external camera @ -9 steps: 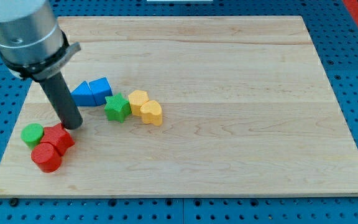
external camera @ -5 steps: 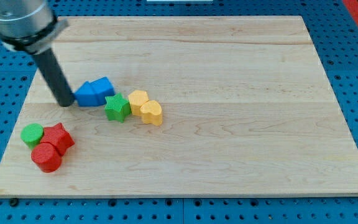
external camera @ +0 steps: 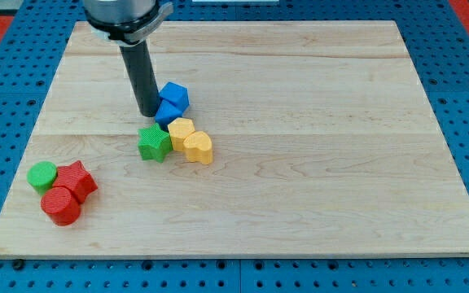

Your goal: Keep the group of blue blocks at the center of the board

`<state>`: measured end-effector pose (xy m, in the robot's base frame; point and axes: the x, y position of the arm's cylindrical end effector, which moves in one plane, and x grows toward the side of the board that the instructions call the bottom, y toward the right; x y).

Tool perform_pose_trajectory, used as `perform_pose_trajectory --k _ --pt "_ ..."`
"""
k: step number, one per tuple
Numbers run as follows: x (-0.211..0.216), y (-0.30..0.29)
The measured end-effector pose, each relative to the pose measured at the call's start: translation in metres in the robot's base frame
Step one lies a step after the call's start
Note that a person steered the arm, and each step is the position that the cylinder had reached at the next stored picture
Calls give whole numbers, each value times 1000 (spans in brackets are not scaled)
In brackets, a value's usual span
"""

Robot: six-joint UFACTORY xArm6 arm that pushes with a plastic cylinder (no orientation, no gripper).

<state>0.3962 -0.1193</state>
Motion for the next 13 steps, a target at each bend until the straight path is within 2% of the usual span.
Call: perform_pose_trajectory --k 2,5,6,11,13 --pt "-11 57" --pt "8 -6" --pt "10 8" --pt "48 157" --pt "49 219"
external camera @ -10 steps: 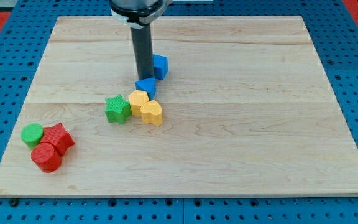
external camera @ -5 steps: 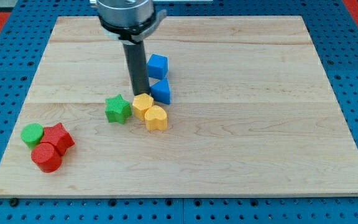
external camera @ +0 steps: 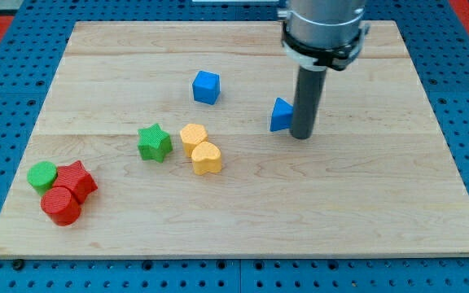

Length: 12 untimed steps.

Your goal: Keep the group of blue blocks at the center of the board

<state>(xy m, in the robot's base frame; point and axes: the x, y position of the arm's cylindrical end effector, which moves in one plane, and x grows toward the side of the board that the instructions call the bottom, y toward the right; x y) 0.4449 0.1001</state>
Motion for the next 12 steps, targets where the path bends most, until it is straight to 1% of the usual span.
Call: perform_pose_trajectory --k 1,2,3,4,5,6,7,8,9,11,12 --pt "0 -11" --pt "-15 -20" --pt "-43 -29" --pt "-45 -84" --pt "-61 -105" --pt "-63 -105" --pt "-45 -117" --pt "-45 -192" --pt "-47 -218" --pt "-83 -198" --pt "-86 -173"
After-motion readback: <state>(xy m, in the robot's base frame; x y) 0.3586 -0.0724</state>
